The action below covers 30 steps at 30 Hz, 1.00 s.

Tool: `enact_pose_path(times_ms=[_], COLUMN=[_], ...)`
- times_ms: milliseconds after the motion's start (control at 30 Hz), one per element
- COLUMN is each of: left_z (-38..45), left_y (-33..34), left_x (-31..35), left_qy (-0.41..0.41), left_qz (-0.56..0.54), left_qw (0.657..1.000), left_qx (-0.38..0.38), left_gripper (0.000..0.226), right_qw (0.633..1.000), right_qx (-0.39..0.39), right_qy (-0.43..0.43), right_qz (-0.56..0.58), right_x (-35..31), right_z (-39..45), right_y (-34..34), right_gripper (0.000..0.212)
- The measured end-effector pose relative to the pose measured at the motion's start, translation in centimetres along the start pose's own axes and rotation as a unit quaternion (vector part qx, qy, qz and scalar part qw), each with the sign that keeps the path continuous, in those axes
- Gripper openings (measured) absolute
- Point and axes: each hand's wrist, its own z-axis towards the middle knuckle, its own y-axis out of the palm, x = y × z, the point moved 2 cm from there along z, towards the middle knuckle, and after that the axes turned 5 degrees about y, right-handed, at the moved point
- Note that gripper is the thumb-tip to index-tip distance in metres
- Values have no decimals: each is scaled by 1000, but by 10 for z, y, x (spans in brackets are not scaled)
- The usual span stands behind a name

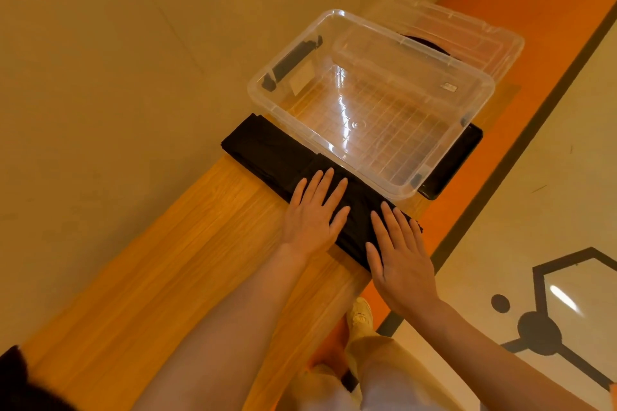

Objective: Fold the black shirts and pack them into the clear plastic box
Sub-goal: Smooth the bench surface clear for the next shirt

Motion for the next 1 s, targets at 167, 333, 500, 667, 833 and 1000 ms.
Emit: enact_pose_path(times_ms=[167,333,500,667,833,1000], left_z=[-22,-74,-149,-234,-315,-393], left_y=[-2,-4,0,4,0,1], left_x=[-1,-14,-41,-65,-74,-69], left_qy=[2,-22,-105,-211,-306,-419], left_qz=[-14,-22,-11,-26,-34,-32], left_qw=[999,999,994,976,948,906], left_qx=[36,42,24,41,77,58], left_gripper=[51,51,52,49,48,48], right_qw=[998,988,966,933,888,839], right_qx=[0,-28,-63,-98,-122,-135], right_qy=[-61,-152,-248,-343,-441,-524], right_qz=[8,-13,-24,-52,-53,-49], right_x=[-10,-41,-88,-145,-196,-247], right_z=[-3,-10,-19,-36,-64,-106], right_y=[-10,-8,5,28,61,84], right_gripper=[51,49,48,51,49,47])
